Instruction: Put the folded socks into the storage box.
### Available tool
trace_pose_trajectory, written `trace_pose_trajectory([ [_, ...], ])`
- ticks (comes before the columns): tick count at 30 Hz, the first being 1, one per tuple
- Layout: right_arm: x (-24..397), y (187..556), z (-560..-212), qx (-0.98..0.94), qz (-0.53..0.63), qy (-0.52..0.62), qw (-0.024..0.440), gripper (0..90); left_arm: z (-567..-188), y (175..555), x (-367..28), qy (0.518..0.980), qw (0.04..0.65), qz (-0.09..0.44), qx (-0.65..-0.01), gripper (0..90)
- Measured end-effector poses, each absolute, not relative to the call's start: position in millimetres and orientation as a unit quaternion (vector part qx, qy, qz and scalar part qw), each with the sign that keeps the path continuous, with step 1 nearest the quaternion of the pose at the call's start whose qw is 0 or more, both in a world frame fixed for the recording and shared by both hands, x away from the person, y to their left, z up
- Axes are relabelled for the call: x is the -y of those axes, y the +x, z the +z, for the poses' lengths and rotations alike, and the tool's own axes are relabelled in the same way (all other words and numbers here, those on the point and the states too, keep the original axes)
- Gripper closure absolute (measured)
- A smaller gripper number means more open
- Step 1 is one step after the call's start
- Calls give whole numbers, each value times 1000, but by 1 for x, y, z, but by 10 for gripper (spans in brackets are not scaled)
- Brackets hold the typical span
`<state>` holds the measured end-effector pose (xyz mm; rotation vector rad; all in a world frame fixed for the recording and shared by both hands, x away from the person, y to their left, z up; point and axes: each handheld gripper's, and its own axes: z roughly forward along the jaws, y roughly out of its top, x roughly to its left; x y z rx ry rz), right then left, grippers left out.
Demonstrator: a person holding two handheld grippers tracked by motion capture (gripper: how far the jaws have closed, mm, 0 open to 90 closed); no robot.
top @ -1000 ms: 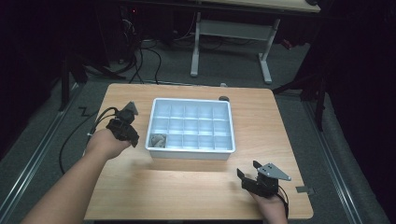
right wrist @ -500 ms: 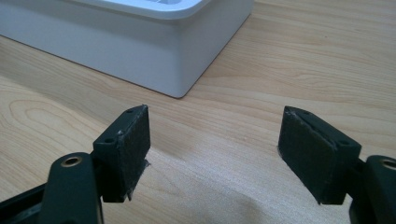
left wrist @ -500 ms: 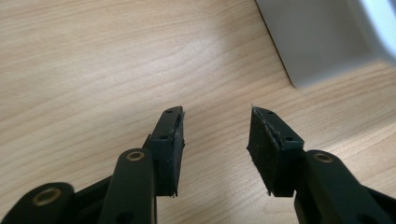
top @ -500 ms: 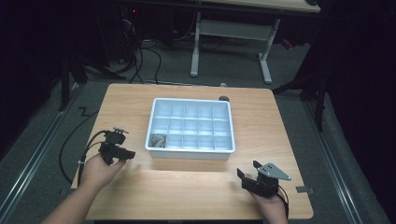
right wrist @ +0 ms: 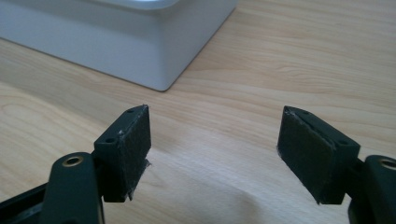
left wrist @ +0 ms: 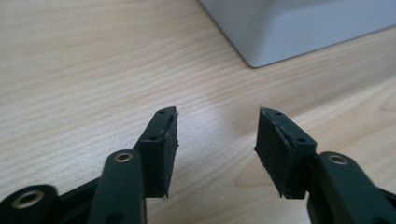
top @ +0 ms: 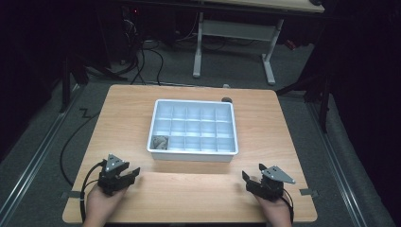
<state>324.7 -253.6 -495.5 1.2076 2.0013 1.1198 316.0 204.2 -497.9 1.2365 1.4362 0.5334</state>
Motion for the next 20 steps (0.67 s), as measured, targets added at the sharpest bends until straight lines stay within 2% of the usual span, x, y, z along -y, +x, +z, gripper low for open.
trace_pose_trajectory([
  [2,256,325,-494,-738,416,453,278,257,-492,309,-206,531,572,232,-581,405],
  [3,256,325,-494,-738,416,453,278,257,-492,309,-206,531,572,232,-581,397],
  [5,260,326,-495,-733,412,461,283,259,-493,303,-214,516,609,237,-554,383],
  [9,259,328,-495,-729,403,471,291,260,-494,311,-227,473,636,205,-574,364],
  [20,256,322,-497,-739,399,458,291,261,-496,314,-224,481,626,217,-575,332],
])
